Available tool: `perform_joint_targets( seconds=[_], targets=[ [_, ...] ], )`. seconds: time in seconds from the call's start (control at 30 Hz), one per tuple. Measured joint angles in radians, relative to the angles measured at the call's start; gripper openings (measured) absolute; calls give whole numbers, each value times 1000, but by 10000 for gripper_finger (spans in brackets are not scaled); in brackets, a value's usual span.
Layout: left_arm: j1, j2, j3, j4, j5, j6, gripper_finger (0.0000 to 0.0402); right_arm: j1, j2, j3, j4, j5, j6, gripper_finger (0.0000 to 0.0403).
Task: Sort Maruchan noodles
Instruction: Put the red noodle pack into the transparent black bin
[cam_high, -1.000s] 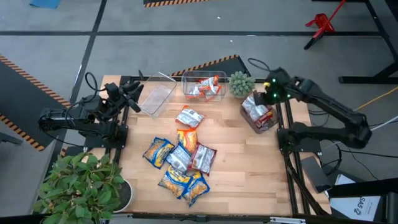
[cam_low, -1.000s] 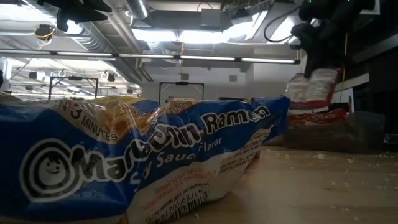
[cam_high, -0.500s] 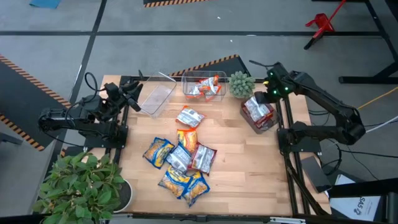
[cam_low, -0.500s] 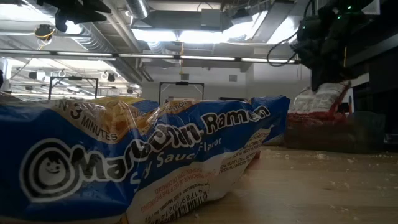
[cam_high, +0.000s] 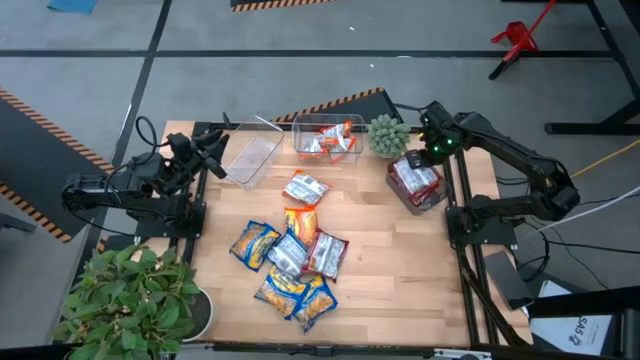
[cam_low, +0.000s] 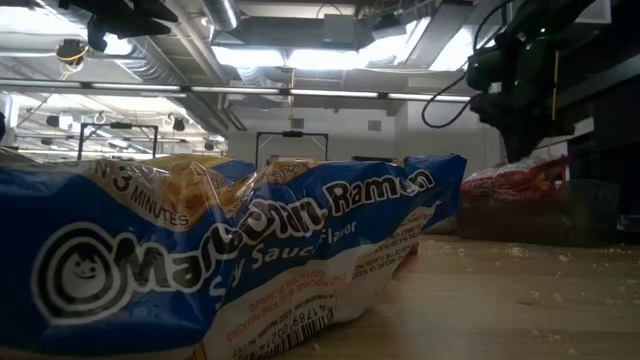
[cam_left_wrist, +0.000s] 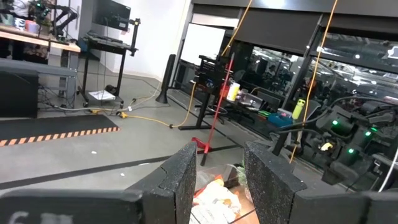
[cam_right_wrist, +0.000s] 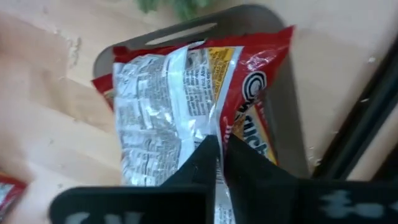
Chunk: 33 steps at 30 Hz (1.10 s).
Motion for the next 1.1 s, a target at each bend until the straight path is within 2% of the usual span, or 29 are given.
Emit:
perform_joint_targets(
  seconds=[0.17,0.33,0.43,0.57,0.67,0.73,0.97,1.1],
  targets=[
    [0,0,0,0,0,0,127,0,0,2,15,78,3,81],
    [0,0,0,0,-1,0,127,0,0,67,-4,133,8,126],
    [0,0,0,-10,-1,0,127,1,-1,147,-7,95,30,141],
    [0,0,0,-28,-1,-1,127,39,-6,269,10,-44,69,149],
    [0,0,0,-31,-1,-1,127,122,-7,343,39,-146,76,150],
    [0,0,0,-32,-1,0,127,210,-7,365,93,-170,77,150],
    [0,0,0,-37,-1,0,127,583,39,307,337,-91,76,160],
    [0,0,0,-38,-1,0,127,685,129,262,464,-80,76,204]
  ],
)
